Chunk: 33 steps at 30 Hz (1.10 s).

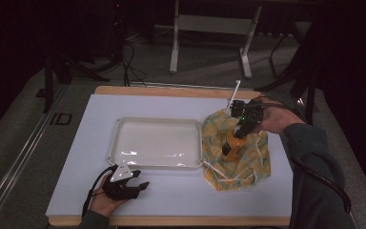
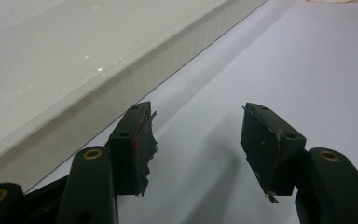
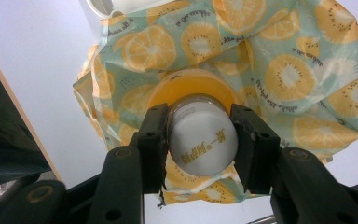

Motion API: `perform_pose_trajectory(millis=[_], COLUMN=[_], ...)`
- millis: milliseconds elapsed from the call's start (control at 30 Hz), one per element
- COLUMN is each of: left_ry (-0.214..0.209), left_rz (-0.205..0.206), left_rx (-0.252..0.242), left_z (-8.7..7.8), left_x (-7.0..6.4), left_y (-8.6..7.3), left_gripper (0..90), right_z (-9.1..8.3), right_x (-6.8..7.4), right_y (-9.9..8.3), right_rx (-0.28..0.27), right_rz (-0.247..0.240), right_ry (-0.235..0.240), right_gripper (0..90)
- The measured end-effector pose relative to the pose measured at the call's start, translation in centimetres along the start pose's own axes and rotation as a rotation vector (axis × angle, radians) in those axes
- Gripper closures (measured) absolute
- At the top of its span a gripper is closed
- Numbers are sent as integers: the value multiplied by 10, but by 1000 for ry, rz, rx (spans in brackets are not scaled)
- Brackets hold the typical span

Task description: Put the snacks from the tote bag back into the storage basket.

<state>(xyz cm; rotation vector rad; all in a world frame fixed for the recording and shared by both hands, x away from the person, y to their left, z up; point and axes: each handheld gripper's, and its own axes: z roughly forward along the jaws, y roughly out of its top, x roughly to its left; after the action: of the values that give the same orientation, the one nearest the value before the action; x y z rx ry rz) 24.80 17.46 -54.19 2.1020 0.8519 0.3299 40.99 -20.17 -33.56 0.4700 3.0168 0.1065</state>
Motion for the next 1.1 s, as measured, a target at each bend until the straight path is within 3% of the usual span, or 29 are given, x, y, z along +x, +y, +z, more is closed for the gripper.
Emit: perform_pose_trajectory(millis=[500,733,1100], left_ry=[-2,-3,-4], left_rz=[1,3,4], left_rx=[2,2,2], left_z=[0,0,0], left_x=[0,0,0], left_y=[0,0,0], left_gripper=[437,437,437], right_z=[-11,-19,-32], right_x=[2,1,2], right_y=[0,2,6], right_rx=[2,-22,-26], right_rz=[-5,-3,-12], right_ry=[-14,-21,-54], right_gripper=[588,589,588])
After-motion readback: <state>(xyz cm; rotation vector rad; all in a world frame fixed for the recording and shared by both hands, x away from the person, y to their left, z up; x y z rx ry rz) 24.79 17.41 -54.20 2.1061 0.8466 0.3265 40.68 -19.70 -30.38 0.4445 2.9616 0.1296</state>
